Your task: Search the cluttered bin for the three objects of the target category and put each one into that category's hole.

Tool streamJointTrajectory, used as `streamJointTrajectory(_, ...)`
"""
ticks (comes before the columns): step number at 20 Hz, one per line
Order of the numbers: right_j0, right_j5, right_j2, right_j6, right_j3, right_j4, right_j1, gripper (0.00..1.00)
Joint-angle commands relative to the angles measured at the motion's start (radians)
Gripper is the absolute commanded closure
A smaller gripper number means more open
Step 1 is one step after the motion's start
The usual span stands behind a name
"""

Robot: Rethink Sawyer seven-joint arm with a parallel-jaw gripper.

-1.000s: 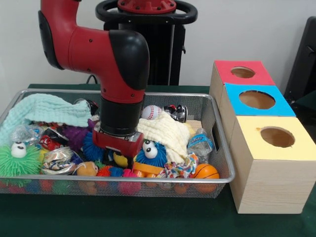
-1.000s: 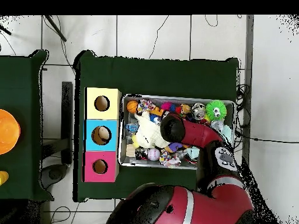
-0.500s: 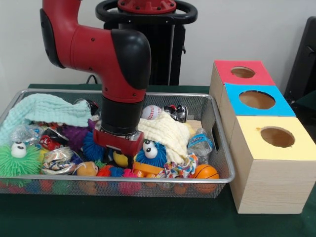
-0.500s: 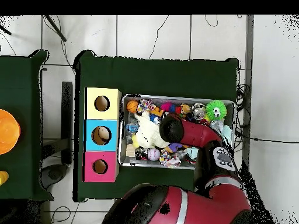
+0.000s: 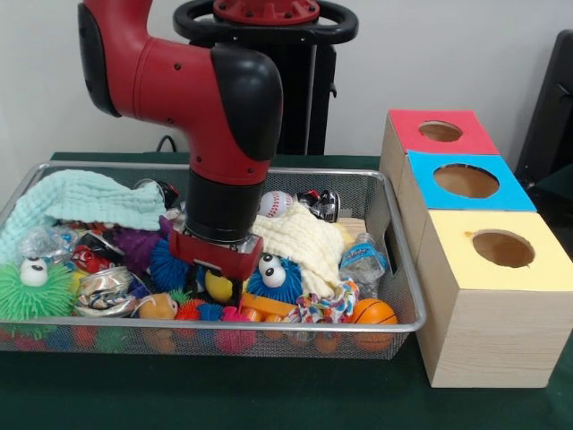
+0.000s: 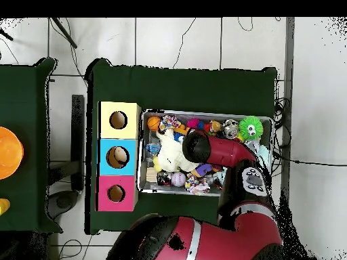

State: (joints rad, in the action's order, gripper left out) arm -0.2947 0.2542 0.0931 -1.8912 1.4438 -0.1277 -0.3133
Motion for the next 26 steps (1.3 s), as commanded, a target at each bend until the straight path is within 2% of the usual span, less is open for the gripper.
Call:
streamJointTrajectory(1,0.021,0.148,0.0,-0.094,-0.072,0.026,0.027,0.0)
streamJointTrajectory(19,0.018,0.213,0.011,0.004,-0.129,-0.05,0.032,0.0)
streamJointTrajectory(26,0.009,0.304,0.002,0.014,-0.13,-0.034,0.002,0.0)
